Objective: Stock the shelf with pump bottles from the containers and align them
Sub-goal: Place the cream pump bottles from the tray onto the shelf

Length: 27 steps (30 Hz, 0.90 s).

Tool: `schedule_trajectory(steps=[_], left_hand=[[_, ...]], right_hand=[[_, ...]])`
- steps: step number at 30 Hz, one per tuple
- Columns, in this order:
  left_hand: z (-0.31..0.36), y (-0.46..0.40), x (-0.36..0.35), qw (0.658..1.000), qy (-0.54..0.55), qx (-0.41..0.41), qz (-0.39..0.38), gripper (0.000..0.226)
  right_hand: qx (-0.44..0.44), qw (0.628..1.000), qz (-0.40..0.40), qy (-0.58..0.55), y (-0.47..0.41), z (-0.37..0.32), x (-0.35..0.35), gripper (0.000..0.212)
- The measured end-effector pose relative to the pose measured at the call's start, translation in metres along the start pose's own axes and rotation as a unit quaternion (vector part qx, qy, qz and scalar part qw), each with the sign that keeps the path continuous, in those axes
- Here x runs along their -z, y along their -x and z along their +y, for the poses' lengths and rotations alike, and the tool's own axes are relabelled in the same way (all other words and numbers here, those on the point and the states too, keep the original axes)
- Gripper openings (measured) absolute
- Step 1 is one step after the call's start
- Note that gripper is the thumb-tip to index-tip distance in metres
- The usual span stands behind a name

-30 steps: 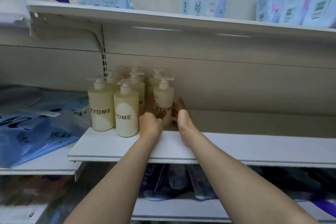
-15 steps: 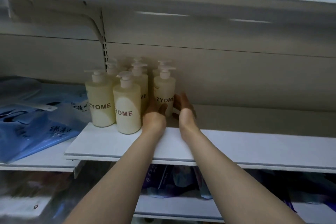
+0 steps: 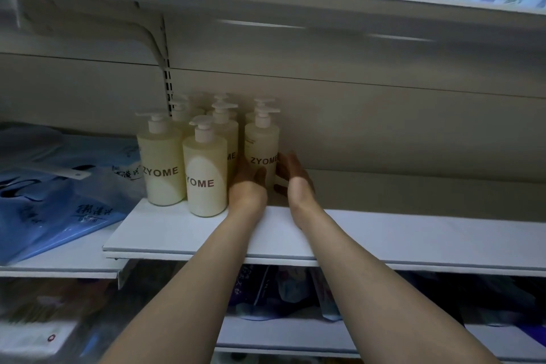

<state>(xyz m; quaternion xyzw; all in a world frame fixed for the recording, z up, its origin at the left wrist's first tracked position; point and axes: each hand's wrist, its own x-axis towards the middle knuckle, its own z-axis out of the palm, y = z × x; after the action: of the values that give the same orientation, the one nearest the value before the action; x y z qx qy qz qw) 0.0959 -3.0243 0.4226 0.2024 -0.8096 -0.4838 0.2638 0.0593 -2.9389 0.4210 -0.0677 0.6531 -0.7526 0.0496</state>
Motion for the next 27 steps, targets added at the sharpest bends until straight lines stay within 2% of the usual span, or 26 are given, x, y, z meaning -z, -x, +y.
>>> schedule_trajectory(steps=[12, 17, 21, 27], left_hand=[[0.000, -0.002, 0.001, 1.000, -0.016, 0.000, -0.002, 0.053], [0.001, -0.001, 0.002, 1.000, -0.015, 0.012, -0.008, 0.053], [-0.001, -0.001, 0.002, 1.000, -0.027, 0.010, -0.008, 0.056], [0.000, 0.000, 0.001, 1.000, 0.004, 0.012, 0.003, 0.053]], right_hand=[[0.000, 0.999, -0.026, 0.042, -0.002, 0.003, 0.000, 0.084], [0.005, 0.999, -0.024, 0.036, -0.004, 0.003, 0.001, 0.078], [0.009, 1.000, -0.019, 0.021, -0.006, 0.002, 0.002, 0.062], [0.024, 0.997, -0.067, 0.042, -0.019, -0.007, -0.005, 0.068]])
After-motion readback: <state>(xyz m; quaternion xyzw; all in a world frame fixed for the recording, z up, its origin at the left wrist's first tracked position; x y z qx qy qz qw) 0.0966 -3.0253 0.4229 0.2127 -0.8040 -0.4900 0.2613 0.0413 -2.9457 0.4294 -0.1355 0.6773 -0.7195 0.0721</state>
